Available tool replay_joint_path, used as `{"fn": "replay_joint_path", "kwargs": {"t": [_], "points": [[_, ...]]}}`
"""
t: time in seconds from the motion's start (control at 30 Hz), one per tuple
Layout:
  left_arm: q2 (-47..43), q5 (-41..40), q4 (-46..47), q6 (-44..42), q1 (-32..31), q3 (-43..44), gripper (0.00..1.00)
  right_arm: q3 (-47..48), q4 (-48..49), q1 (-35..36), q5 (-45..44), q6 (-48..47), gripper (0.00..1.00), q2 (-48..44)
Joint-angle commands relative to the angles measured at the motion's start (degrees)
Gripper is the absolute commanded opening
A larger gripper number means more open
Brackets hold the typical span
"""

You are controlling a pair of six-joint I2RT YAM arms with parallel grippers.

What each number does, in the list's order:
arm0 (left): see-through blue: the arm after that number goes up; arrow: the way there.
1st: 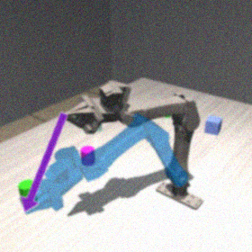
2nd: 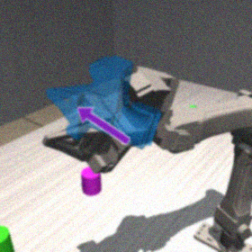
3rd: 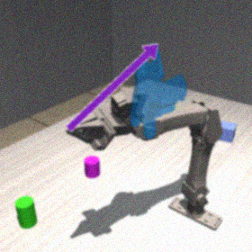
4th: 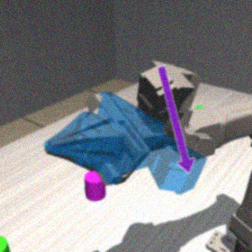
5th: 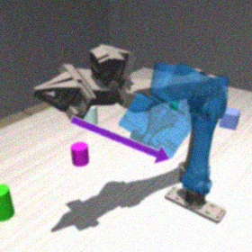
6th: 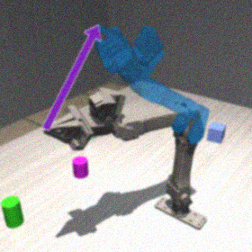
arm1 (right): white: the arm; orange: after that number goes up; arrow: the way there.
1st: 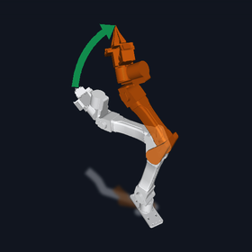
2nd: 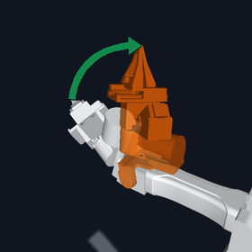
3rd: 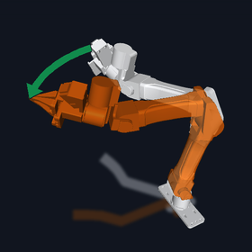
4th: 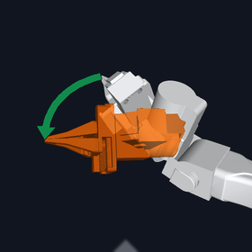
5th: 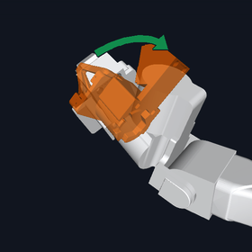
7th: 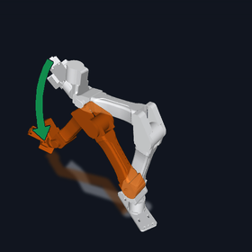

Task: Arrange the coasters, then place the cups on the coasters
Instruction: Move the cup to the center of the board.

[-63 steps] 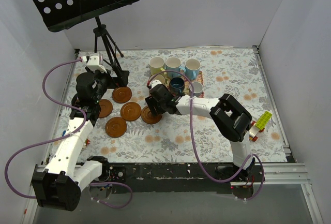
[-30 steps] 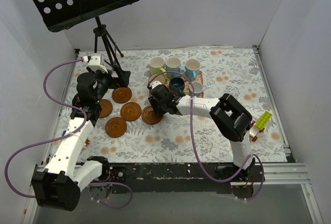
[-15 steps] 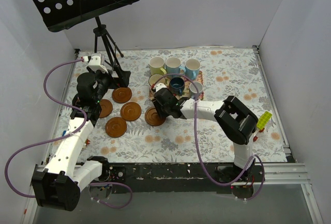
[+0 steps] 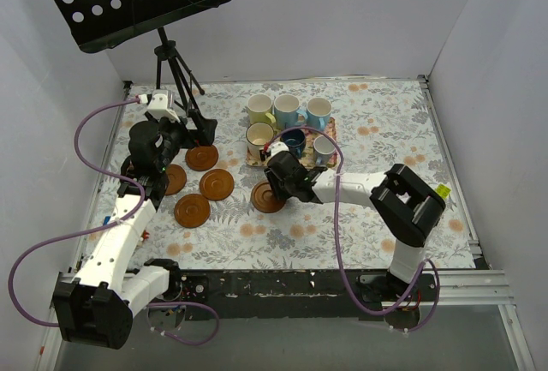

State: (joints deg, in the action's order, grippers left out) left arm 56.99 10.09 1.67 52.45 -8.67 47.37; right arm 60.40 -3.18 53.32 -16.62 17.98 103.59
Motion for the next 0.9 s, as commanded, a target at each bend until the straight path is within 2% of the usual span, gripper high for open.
{"fn": "replay_joint_path", "kwargs": {"t": [0.0,0.3,0.4,0.57,0.7,0.87], "points": [[-0.04,-0.07,0.53,-0.24,-0.21,-0.53,0.98,-3.36,-2.09,-0.23,-1.22,-1.19,0.41,-1.46],[-0.83,-1.82,-1.23,0.64,-0.21,-0.35,0.98,-5.47,-1.66,-0.15,1.16,0.13,0.40,-3.04],[-1.88,-3.31,-6.75,3.18,-0.21,-0.44,0.98,-4.25,-3.05,-0.15,-0.51,-0.22,0.40,-3.39],[-3.91,-13.76,-19.48,7.84,-0.21,-0.53,0.98,-3.45,-3.33,-0.23,-1.57,-0.84,0.41,-4.18],[-4.52,-13.96,-29.69,10.56,-0.30,2.19,0.94,-3.36,-2.89,-0.67,-1.05,-1.37,0.42,-4.62],[-4.00,-13.51,-36.73,18.64,-1.96,2.82,0.85,-4.41,-0.25,-2.78,2.20,-1.37,0.42,-5.85]]}}
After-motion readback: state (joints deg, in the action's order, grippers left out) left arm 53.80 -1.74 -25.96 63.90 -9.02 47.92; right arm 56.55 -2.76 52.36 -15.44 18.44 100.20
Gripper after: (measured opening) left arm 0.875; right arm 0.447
